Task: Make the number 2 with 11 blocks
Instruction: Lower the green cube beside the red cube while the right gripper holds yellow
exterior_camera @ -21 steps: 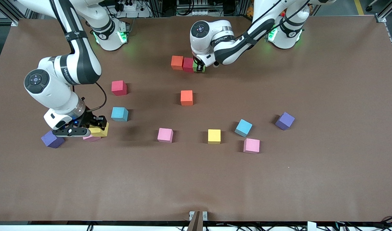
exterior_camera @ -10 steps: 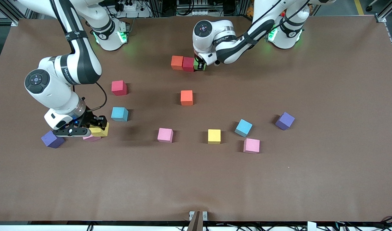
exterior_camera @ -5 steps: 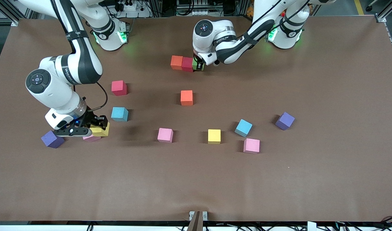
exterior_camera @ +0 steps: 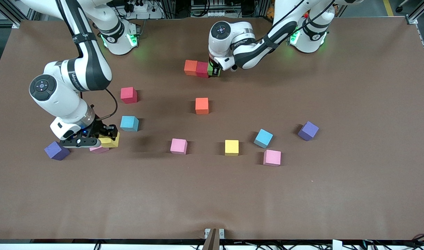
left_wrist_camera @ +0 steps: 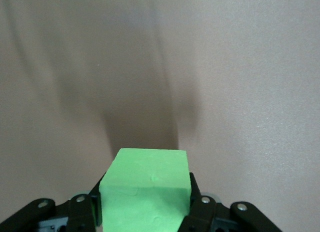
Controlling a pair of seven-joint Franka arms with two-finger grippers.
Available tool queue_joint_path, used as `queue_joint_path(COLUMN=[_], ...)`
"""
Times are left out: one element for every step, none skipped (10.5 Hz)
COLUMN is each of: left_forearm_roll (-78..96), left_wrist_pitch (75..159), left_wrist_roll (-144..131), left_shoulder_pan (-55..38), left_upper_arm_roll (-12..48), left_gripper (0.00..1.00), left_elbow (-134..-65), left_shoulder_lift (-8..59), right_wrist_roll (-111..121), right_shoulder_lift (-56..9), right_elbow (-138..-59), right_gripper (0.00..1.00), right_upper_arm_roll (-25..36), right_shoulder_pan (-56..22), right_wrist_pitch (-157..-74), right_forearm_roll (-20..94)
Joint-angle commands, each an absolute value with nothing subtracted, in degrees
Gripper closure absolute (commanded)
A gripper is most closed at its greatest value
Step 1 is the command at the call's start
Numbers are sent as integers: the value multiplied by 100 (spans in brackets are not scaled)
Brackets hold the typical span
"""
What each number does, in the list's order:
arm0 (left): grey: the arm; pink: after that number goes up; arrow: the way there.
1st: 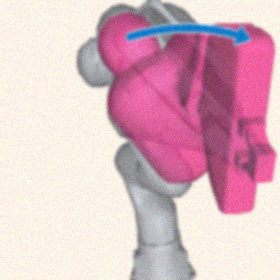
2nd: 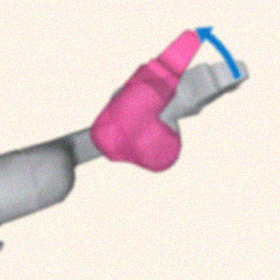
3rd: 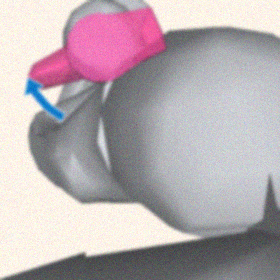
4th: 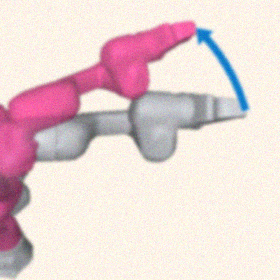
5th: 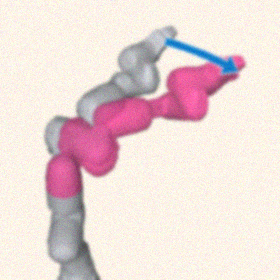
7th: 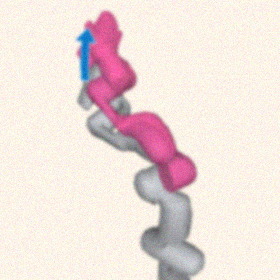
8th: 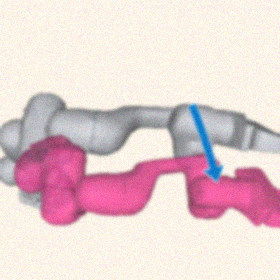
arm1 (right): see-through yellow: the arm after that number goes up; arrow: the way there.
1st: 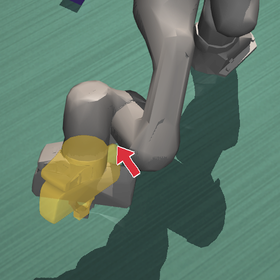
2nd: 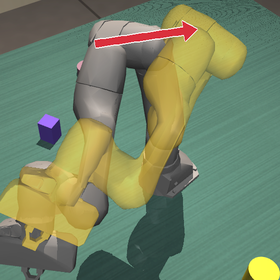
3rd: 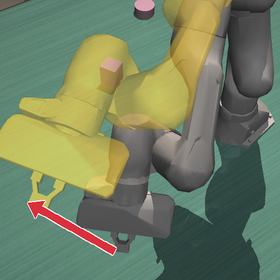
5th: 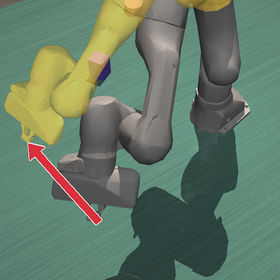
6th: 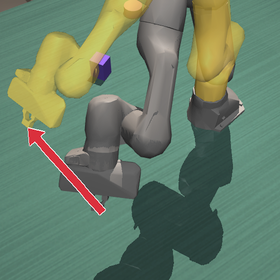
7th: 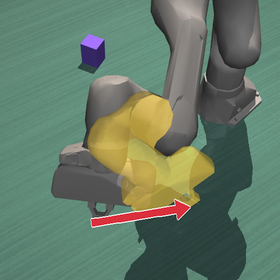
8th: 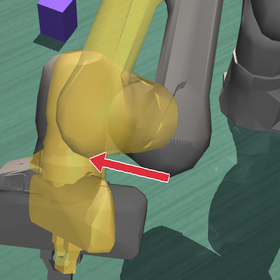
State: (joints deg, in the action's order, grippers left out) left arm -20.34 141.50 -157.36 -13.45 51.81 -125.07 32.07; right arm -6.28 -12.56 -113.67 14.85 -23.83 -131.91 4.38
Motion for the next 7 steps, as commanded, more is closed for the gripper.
queue_joint_path(left_forearm_roll=[-2127, -2127, -2153, -2206, -2267, -2442, -2643], left_wrist_pitch=[14282, 14300, 14300, 14309, 14370, 14379, 14388], left_wrist_roll=[-16409, -16409, -16409, -16418, -16514, -16654, -16821], left_shoulder_pan=[-1379, -1415, -1415, -1406, -1415, -1415, -1415], left_upper_arm_roll=[5143, 5098, 5098, 5098, 5089, 5089, 5080], left_gripper=[100, 100, 100, 100, 100, 100, 100], left_elbow=[-12586, -12586, -12586, -12586, -12586, -12577, -12568], left_shoulder_lift=[3217, 3217, 3217, 3252, 3269, 3322, 3366], right_wrist_roll=[-729, -721, -686, -686, -694, -703, -694], right_shoulder_lift=[-1274, -1274, -1301, -1309, -1310, -1310, -1310], right_elbow=[-11364, -11356, -11347, -11347, -11347, -11347, -11347], right_gripper=[59, 59, 59, 59, 59, 59, 59], right_upper_arm_roll=[1485, 1485, 1485, 1485, 1485, 1477, 1477], right_shoulder_pan=[-2408, -2408, -2426, -2434, -2443, -2452, -2452], right_wrist_pitch=[-13192, -13201, -13201, -13210, -13193, -13192, -13192], right_forearm_roll=[448, 448, 440, 448, 448, 448, 448])
